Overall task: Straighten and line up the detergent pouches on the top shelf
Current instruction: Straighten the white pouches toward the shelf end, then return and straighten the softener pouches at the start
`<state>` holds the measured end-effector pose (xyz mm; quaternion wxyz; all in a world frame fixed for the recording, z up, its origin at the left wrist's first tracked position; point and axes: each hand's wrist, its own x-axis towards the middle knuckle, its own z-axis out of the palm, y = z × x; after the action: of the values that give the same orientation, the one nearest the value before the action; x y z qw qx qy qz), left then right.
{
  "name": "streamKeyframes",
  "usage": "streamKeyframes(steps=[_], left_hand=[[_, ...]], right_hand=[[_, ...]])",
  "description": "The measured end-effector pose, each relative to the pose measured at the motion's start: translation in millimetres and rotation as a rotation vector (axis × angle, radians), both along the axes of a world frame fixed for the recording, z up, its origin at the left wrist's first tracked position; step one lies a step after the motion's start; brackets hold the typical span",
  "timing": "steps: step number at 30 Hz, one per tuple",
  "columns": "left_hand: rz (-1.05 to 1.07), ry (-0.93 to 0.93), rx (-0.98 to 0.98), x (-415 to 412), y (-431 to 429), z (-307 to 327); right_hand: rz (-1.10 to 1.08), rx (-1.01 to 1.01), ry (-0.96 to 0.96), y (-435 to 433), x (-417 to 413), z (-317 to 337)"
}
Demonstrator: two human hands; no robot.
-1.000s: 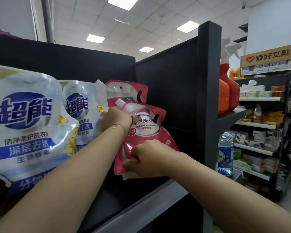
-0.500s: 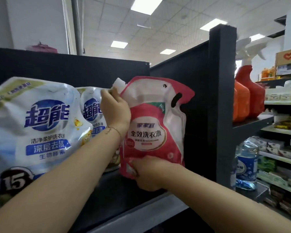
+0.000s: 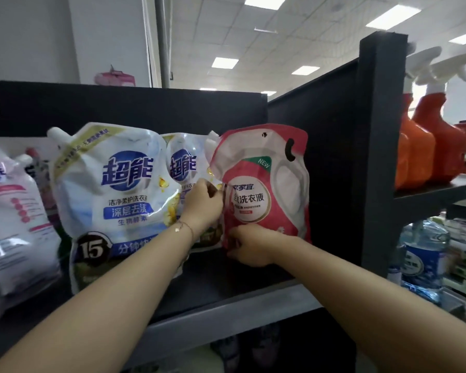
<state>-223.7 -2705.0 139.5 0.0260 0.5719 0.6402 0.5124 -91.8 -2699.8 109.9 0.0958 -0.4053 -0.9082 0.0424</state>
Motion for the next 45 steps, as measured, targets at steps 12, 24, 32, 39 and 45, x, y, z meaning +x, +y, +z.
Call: streamKeyframes(steps=[12,24,32,39,45], left_hand=[[0.031,0.501,-0.079,-12.6,-85.5,-39.4],[0.424,0.573,-0.096,-98.2,-241.7,-68.4],[0.597,0.509,-0.234,-179.2,-355.9,-84.1],[0.773,0.516,-0.359,-255.5,-454.3,-113.3],[0.892,0.346,-0.376,-322.3,-538.2,-158.8]], right_hand=[[0.012,0.238,0.404,-28.9,2.2,-12.6],[0.552,0.112,0.649,-136.3,-107.4,-32.8],[0.752,0.026,0.742,-236.0,-207.0,-38.9],[0.827,-0.2,0.823,-335.7,-312.3,-78.9],[0.902,-0.328,0.791,-414.7,-405.0,-98.4]])
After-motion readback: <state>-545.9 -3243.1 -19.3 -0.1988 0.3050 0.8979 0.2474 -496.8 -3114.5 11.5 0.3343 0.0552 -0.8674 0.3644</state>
